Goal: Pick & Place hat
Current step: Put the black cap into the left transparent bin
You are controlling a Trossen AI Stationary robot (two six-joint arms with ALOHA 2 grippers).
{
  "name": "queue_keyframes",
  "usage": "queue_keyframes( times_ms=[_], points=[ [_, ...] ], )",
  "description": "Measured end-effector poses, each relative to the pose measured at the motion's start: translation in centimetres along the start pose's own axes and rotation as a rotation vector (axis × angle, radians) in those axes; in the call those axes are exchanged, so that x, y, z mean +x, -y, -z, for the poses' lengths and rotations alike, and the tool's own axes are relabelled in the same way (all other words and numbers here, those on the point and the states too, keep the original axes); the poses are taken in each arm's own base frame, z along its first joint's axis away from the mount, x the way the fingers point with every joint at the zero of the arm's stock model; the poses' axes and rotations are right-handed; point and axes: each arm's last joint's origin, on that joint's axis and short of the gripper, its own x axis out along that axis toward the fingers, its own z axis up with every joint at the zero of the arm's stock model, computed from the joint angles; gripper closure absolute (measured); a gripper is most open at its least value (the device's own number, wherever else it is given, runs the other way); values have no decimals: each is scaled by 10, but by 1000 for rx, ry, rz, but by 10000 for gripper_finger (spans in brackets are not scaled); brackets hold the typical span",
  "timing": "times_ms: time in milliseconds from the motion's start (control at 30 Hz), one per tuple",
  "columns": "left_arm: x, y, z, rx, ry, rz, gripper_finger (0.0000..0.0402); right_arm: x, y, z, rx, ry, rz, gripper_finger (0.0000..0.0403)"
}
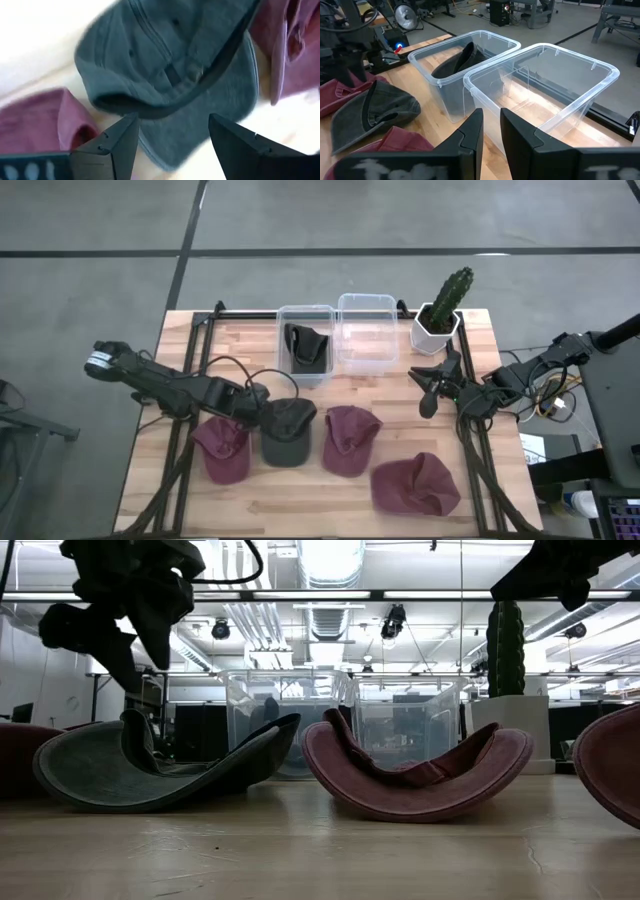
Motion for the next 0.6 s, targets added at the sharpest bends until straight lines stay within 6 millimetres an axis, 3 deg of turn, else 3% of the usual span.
queue_keyframes(
  times_ms=[233,600],
  points=[
    [0,1,2,-26,-70,14,170,0,0,0,0,0,0,344],
    [2,-8,-1,-7,26,-79,170,0,0,0,0,0,0,344]
  ],
)
